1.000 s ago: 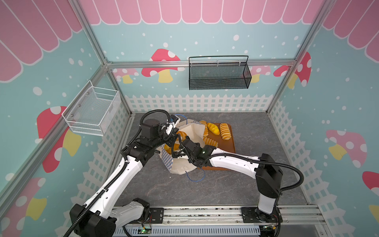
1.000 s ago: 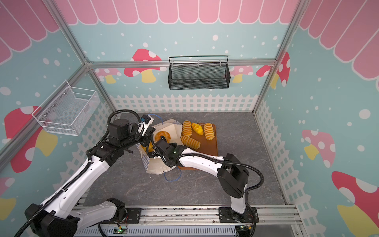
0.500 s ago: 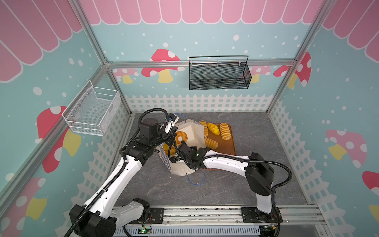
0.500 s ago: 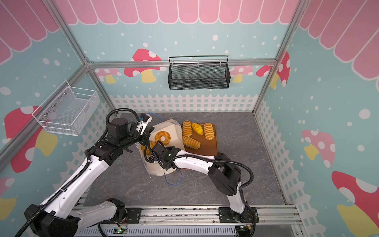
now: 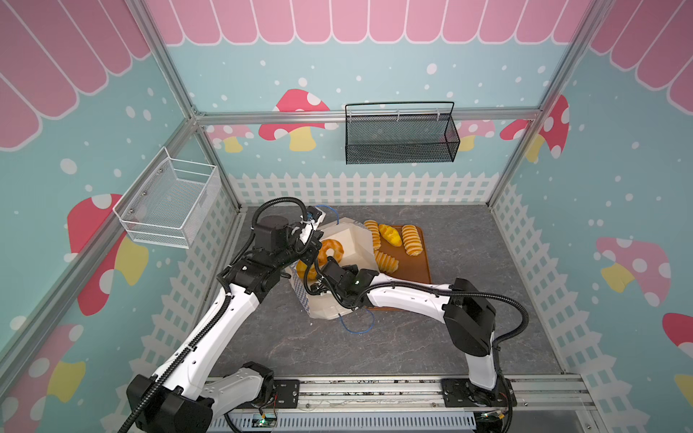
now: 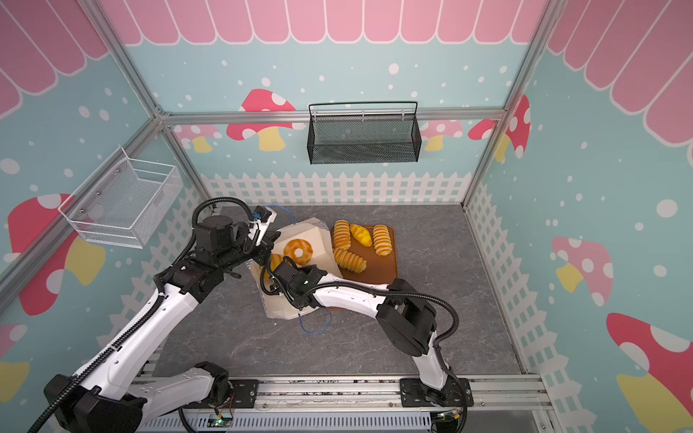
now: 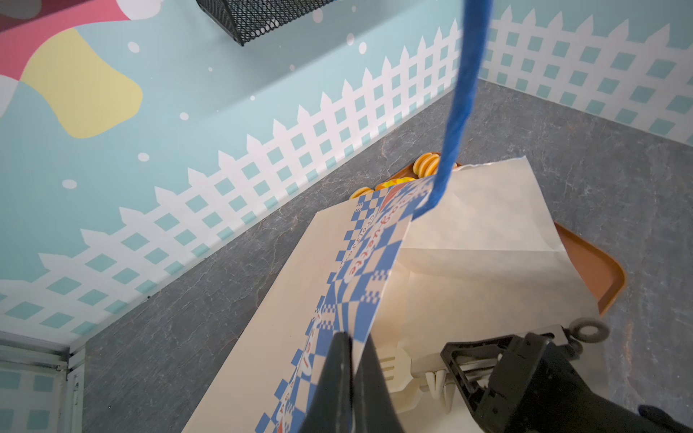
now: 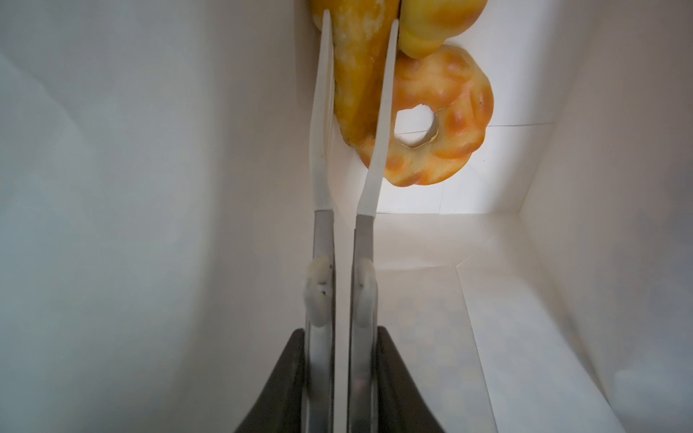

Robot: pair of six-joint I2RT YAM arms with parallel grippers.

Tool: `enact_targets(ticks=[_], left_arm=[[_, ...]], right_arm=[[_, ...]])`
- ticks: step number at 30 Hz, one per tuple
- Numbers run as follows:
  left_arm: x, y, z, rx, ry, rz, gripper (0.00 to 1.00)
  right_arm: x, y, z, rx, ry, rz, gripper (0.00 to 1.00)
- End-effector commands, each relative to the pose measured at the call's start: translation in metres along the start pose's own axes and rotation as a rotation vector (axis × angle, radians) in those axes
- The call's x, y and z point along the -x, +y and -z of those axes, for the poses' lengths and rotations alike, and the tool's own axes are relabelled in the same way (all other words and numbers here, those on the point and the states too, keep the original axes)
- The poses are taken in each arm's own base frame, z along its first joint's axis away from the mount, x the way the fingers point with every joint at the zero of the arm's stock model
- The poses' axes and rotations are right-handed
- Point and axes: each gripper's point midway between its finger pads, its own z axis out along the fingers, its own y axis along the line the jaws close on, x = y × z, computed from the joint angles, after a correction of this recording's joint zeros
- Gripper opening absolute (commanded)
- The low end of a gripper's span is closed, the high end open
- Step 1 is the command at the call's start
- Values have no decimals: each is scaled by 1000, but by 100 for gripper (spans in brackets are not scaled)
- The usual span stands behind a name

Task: Take the fake bread out of the paper bag
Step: 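Push the tongs deeper and close them on the long yellow bread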

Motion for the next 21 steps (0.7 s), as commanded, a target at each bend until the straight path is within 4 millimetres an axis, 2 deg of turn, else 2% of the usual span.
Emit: enact_targets(ticks=[1, 11, 21], left_arm=[[8, -4, 6, 2, -22, 8, 0], [7, 27, 14, 178, 2, 27, 0], [9, 43, 19, 261, 13, 77, 0]], right_arm=[[3, -33, 40, -102, -53, -64, 15], [-8, -43, 71, -141, -74, -89, 11], [-20, -53, 106, -144, -165, -186, 8]])
